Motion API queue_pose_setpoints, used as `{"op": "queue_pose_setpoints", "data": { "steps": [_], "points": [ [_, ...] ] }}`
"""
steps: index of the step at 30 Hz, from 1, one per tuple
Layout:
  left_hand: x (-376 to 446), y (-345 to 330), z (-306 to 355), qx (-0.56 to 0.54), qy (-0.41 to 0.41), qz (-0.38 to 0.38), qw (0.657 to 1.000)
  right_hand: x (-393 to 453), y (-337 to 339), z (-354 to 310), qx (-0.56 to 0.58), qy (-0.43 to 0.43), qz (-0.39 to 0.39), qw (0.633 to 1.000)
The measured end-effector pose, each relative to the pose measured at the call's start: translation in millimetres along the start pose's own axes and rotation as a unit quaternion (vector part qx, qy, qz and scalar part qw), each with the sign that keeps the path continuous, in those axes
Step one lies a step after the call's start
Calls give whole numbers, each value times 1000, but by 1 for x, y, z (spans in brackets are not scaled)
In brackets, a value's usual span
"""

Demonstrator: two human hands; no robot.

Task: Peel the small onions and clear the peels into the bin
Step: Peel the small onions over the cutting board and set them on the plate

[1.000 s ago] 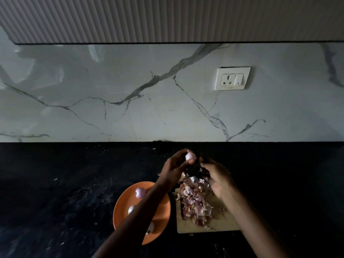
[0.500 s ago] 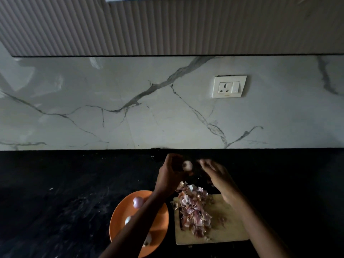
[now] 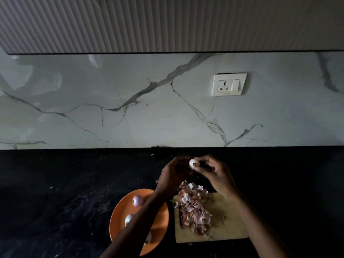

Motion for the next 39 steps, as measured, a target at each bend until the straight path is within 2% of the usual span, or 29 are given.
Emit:
{"op": "queue_pose_setpoints", "data": {
  "steps": [4,9,13,19,24,28,34,39],
  "points": [
    [2,-1,-7,-48,27,-6,998,1,1,0,-51,13,10,999],
    [-1,-5,-18,-153,98,-19,983,2,1,-6,-48,42,23,998],
    [-2,-8,-20,-190,122,-23,974,1,-2,-9,-55,71,23,996],
    [-4,-7,-19,-183,101,-29,978,-1,-7,-22,-114,114,-8,987],
    [-5,-10,-20,-213,103,-41,971,-2,-6,-24,-106,122,4,987],
    [-5,-8,-21,-212,104,-38,971,0,-4,-11,-55,76,10,996],
    [-8,3,-30,-192,115,-7,975,3,7,8,-58,40,49,996],
    [-10,0,-35,-182,98,-3,978,-5,-17,27,21,-42,-19,999]
  ]
}}
Point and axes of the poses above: each hand's wrist, its own x-axis towards the middle knuckle, its own y-axis out of the back of the hand, z = x × y, the point moved 10 cm from there along x, towards the middle knuckle, and after that the axes turned 5 degrees about y, right-handed, at the moved point
